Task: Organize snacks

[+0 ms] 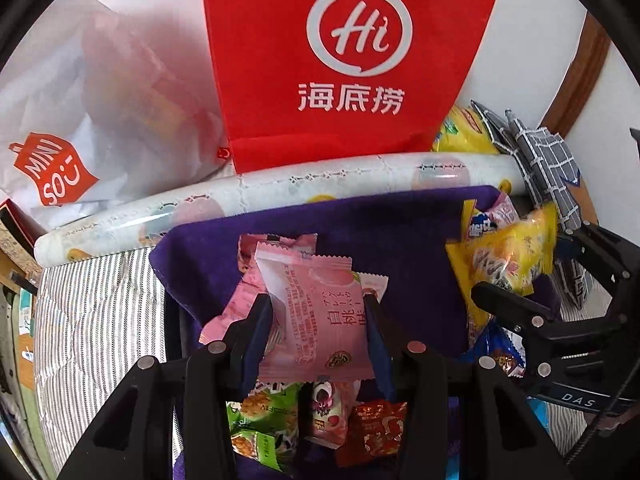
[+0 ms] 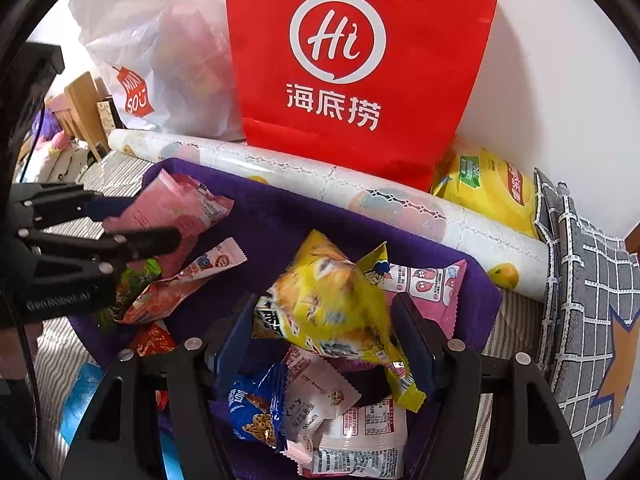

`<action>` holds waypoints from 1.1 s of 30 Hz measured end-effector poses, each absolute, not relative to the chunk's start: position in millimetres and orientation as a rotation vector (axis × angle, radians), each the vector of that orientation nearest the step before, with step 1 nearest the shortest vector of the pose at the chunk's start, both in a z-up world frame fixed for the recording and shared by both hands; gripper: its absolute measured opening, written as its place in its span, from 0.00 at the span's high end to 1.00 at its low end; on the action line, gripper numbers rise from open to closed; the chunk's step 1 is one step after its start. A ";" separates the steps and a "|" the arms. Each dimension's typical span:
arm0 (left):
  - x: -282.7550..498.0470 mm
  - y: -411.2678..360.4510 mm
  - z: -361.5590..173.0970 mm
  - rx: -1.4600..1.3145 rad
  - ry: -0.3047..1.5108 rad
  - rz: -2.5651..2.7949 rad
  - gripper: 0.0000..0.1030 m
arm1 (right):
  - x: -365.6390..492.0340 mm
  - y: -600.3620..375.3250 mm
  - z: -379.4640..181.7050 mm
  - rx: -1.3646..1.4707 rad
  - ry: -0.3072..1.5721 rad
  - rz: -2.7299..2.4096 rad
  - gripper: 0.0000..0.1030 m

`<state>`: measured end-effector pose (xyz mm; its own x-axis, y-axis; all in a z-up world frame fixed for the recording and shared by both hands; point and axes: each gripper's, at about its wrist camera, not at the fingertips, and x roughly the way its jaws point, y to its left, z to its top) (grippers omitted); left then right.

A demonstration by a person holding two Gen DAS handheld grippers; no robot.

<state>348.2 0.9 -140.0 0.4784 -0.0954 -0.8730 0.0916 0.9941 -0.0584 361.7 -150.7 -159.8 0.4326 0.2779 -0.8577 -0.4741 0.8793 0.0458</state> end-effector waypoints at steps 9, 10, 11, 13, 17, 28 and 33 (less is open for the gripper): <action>341.0 -3.3 -121.1 -0.011 1.063 -0.119 0.47 | 353.2 -160.2 -133.2 -0.161 0.992 0.420 0.30; 337.3 -3.3 -113.7 -0.007 1.048 -0.115 0.44 | 350.2 -162.1 -128.5 -0.153 0.983 0.414 0.30; 333.6 -3.9 -106.4 -0.003 1.032 -0.112 0.42 | 344.7 -164.8 -121.0 -0.139 0.964 0.402 0.30; 321.0 -4.7 -89.5 0.006 0.991 -0.102 0.35 | 330.9 -171.1 -104.7 -0.104 0.922 0.351 0.30; 282.5 -7.2 -60.2 0.001 0.922 -0.108 0.29 | 297.4 -180.4 -69.6 -0.073 0.869 0.292 0.30; 168.5 -13.7 -8.7 -0.033 0.770 -0.090 0.16 | 174.1 -216.4 -7.5 -0.004 0.751 0.128 0.19; 116.5 -21.5 1.7 -0.021 0.702 -0.081 0.12 | 127.0 -231.5 -2.1 0.035 0.732 0.113 0.16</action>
<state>116.5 -21.5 1.7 0.7608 -0.0812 -0.6439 0.0672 0.9967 -0.0463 127.0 -231.5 -2.1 0.7377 0.1150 -0.6652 -0.0908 0.9933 0.0710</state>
